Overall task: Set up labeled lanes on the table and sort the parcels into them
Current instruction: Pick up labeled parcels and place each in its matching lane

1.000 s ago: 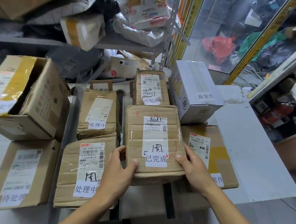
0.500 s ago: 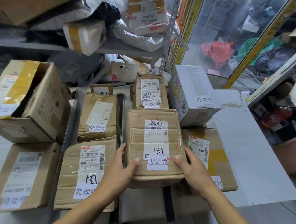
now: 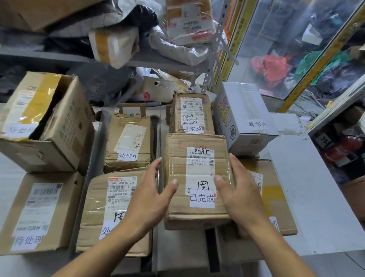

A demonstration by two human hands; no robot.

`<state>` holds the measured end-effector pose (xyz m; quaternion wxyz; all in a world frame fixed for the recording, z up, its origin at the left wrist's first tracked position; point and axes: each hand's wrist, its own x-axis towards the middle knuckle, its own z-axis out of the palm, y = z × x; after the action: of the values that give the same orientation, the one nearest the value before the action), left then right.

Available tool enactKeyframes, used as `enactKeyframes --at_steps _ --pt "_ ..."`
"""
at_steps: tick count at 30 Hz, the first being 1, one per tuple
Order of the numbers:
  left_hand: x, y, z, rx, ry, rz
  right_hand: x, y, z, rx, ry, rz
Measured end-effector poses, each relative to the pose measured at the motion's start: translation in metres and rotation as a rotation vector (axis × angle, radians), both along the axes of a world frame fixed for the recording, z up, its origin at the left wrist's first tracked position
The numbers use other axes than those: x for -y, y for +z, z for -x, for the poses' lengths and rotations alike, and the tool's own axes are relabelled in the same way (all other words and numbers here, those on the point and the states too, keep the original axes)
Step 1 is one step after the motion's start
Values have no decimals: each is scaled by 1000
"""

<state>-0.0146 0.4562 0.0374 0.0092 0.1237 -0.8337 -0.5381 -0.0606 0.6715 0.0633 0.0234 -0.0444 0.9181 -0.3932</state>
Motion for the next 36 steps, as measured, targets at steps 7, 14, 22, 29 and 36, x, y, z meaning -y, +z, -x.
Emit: enactKeyframes --at_steps 7,14,22,29,36 --pt "34 30 8 -117 45 46 56 26 4 -113 132 -13" --pt "126 71 3 -241 161 108 165 54 20 -191 339 33" --pt "316 106 -39 -347 403 196 374 90 7 -266 575 82" --pt "491 114 -99 -313 531 246 572 84 -33 -273 702 89" --pt "618 91 -173 -233 719 237 716 63 -77 -196 837 37"
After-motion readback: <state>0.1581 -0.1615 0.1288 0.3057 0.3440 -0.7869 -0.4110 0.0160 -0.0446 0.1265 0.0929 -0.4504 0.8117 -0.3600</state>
